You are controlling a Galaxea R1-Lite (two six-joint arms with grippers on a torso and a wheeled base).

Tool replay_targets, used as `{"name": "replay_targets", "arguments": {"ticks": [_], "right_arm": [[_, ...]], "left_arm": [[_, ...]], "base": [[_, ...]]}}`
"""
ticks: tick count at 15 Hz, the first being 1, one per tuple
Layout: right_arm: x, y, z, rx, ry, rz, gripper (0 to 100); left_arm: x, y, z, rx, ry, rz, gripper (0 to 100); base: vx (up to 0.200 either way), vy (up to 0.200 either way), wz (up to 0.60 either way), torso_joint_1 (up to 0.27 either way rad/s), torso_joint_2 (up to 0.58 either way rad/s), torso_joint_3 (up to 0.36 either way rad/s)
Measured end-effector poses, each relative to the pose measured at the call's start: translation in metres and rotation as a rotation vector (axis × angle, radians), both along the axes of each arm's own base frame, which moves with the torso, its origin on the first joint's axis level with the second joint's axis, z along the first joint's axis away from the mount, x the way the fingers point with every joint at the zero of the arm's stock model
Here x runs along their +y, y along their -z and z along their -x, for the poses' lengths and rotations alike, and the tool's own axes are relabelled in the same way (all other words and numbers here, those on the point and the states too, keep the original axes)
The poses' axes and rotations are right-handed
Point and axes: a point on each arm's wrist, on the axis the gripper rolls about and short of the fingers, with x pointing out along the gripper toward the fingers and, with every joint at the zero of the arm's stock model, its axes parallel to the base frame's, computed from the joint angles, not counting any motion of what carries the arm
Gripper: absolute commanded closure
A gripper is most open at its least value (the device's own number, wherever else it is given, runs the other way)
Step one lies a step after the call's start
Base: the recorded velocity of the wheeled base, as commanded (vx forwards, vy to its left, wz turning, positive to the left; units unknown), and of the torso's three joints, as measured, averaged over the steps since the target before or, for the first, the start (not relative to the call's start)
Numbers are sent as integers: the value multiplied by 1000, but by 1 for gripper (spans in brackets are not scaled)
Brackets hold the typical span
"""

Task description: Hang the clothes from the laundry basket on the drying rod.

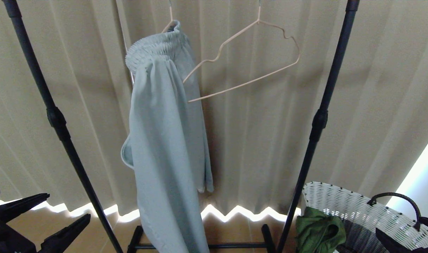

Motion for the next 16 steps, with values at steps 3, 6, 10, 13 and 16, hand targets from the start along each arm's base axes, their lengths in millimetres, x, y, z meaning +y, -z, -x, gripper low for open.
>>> {"name": "replay_targets", "arguments": {"ticks": [3,6,10,13,16], "right_arm": [[0,3,3,13,-53,100,0],[0,4,2,70,-102,211,0],[0,-4,-10,145,-154,299,0],[1,-3,-30,220,-224,395,0],[3,7,-53,318,-285,446,0]], "left_arm": [[0,-5,3,-34,-1,3,0],[0,-7,6,-51,-1,4,0],[0,-8,7,-66,-1,6,0],[1,-8,8,-70,-2,5,0],[1,-9,9,-79,-3,6,0]], "base": [[0,0,0,0,0,0],[0,0,0,0,0,0],[0,0,0,0,0,0],[0,0,0,0,0,0],[0,0,0,0,0,0]]}}
